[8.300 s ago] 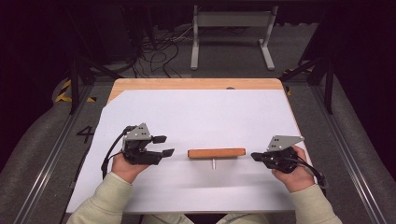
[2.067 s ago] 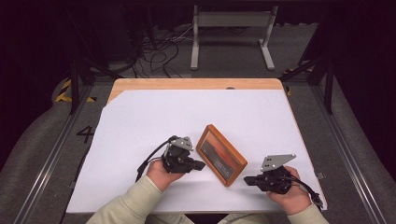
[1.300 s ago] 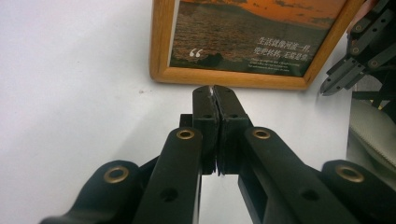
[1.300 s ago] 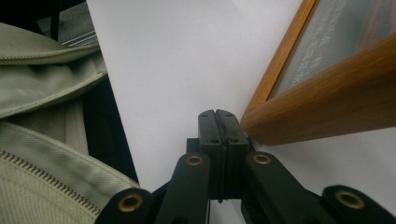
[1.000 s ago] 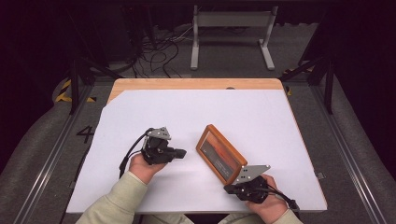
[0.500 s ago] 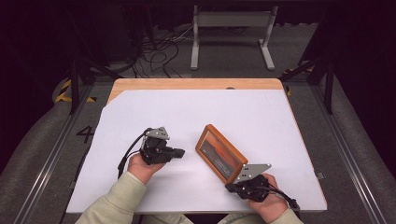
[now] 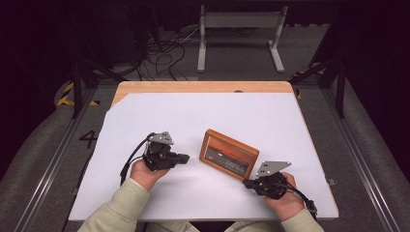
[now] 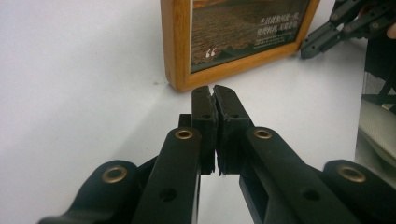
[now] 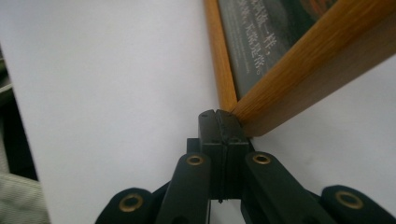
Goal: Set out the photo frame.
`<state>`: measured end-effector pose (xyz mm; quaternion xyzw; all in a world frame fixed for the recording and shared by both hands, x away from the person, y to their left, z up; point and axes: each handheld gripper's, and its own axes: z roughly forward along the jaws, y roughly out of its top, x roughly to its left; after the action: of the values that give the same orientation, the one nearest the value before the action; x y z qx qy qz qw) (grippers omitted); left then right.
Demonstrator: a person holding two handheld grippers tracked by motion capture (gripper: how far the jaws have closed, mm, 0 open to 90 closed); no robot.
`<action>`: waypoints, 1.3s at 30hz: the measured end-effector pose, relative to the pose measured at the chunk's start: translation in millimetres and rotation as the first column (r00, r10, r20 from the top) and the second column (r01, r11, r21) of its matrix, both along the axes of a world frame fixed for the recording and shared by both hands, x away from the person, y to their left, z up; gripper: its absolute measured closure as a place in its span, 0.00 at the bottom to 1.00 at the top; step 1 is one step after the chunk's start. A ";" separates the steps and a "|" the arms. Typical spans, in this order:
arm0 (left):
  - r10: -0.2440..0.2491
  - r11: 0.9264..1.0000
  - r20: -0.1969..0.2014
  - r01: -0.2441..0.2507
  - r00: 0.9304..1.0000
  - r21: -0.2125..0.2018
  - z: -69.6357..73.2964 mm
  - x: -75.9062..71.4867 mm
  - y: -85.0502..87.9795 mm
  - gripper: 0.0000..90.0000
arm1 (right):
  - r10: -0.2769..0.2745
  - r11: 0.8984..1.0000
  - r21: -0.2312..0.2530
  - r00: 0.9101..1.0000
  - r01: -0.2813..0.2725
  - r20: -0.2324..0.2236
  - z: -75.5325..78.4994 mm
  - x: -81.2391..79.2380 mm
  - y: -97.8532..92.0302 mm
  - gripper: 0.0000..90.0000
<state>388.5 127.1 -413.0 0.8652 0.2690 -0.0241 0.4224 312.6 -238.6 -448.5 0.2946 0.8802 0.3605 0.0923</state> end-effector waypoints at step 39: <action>0.079 0.996 0.035 -0.081 0.996 0.048 -2.7 -9.2 27.0 0.82 | -0.079 0.996 0.046 0.995 0.076 0.061 28.2 25.9 -38.9 0.88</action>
<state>379.3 154.1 -415.7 0.8641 0.2970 0.0137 0.4061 338.5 -277.4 -420.2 0.3190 0.8566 0.3851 0.1272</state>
